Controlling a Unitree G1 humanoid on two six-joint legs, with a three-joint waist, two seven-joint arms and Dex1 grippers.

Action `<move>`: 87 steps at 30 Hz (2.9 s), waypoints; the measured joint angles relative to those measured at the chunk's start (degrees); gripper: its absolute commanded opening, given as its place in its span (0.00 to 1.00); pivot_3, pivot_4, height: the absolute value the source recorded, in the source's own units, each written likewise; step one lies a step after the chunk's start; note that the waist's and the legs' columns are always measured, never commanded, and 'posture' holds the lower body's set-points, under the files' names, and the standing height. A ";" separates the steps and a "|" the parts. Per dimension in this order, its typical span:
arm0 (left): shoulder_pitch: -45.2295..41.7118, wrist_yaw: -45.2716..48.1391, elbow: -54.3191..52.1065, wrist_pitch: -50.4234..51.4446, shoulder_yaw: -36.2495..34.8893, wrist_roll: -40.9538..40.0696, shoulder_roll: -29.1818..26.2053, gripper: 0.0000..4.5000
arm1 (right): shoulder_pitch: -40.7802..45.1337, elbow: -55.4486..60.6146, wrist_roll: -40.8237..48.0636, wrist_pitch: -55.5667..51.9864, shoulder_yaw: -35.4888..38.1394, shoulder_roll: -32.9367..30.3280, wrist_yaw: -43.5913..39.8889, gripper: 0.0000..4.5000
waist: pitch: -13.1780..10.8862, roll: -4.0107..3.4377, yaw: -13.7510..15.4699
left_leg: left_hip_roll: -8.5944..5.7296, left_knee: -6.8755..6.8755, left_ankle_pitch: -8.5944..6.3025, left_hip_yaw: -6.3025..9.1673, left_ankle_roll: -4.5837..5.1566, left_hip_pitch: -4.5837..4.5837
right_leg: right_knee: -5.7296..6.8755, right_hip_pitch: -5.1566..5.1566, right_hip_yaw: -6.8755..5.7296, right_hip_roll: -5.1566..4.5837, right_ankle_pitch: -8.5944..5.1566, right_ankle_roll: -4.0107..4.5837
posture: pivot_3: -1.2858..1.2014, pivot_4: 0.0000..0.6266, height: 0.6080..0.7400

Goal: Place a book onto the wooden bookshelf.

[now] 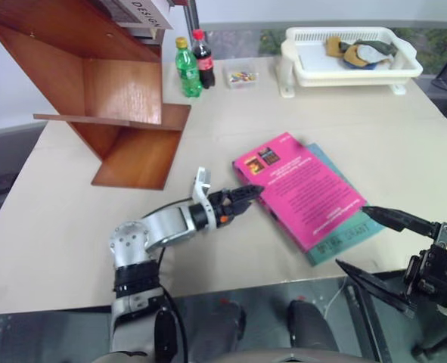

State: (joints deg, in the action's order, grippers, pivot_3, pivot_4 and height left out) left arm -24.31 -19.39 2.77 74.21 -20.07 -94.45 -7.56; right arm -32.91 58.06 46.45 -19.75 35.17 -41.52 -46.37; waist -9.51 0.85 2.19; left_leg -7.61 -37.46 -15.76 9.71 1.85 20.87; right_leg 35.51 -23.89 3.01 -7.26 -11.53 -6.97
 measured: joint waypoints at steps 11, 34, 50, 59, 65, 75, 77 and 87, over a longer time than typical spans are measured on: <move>0.85 -11.24 0.01 -11.16 7.34 -14.11 -0.40 1.00 | -1.04 -0.61 -0.72 0.13 0.13 0.01 -0.63 1.00 | 0.02 0.03 0.40 | -0.01 -0.02 -0.02 -0.02 -0.04 0.00 | 0.01 0.00 0.02 0.02 0.00 0.01 | 0.52 0.24 1.00; -0.33 -8.40 2.41 -17.09 13.85 -16.00 -2.41 0.05 | 1.22 -0.63 -0.05 -1.38 0.22 -2.04 2.05 1.00 | 0.04 0.02 0.39 | -0.01 -0.02 -0.01 -0.04 -0.03 -0.01 | 0.01 0.00 0.04 0.04 0.00 0.01 | 0.52 0.24 1.00; -7.42 23.68 -8.55 -10.11 12.23 -1.37 -25.31 0.05 | 4.90 -2.10 0.73 -2.46 -1.03 -3.14 2.75 1.00 | 0.00 0.06 0.14 | 0.00 0.02 0.10 -0.08 0.18 0.03 | 0.01 -0.07 0.05 0.12 -0.01 0.04 | 0.52 0.24 1.00; -13.17 58.69 -22.27 -29.34 18.17 36.45 -40.45 0.05 | 10.03 -6.91 0.64 -2.41 -3.53 -4.08 -0.15 1.00 | -0.12 0.06 -0.06 | 0.12 0.11 0.09 -0.30 0.18 0.04 | -0.13 -0.10 0.14 0.13 -0.01 0.05 | 0.52 0.24 1.00; -14.02 69.51 -21.96 -49.40 21.69 58.13 -42.71 0.05 | 13.88 -9.34 0.44 -2.16 -6.06 -4.36 -1.95 1.00 | -0.20 0.13 0.05 | 0.17 0.14 0.08 -0.25 0.21 0.15 | -0.30 -0.13 0.07 0.14 0.00 0.06 | 0.52 0.24 1.00; -25.71 77.89 -12.37 -77.28 19.61 77.63 -47.56 0.05 | 21.89 -17.76 -2.97 1.41 -12.86 -4.23 -7.99 1.00 | -0.27 0.19 -0.14 | 0.22 0.15 0.07 -0.02 0.25 0.46 | -0.68 -0.24 -0.21 0.23 0.12 0.18 | 0.52 0.24 1.00; -28.40 80.01 -9.88 -78.97 18.12 78.08 -50.33 0.05 | 23.71 -19.78 -3.60 2.56 -14.13 -4.15 -9.32 1.00 | -0.27 0.18 -0.58 | 0.22 0.16 0.07 -0.01 0.25 0.46 | -0.68 -0.26 -0.21 0.23 0.12 0.18 | 0.52 0.24 1.00; -21.51 90.10 -11.71 -70.36 10.34 74.99 -64.50 0.05 | 33.58 -30.23 -6.20 6.91 -18.99 -3.46 -15.50 1.00 | -0.39 0.12 -2.49 | 0.25 0.11 0.07 0.10 0.25 0.47 | -0.60 -0.25 -0.31 0.29 0.12 0.18 | 0.52 0.24 1.00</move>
State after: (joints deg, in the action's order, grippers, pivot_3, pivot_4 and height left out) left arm -45.82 70.72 -8.95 3.85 -9.73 -19.46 -72.05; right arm 0.67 27.84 40.25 -12.84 16.17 -44.98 -61.88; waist -9.90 0.97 -0.29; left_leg -7.36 -37.35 -15.68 9.81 2.11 21.35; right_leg 34.90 -24.15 2.70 -6.97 -11.41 -6.79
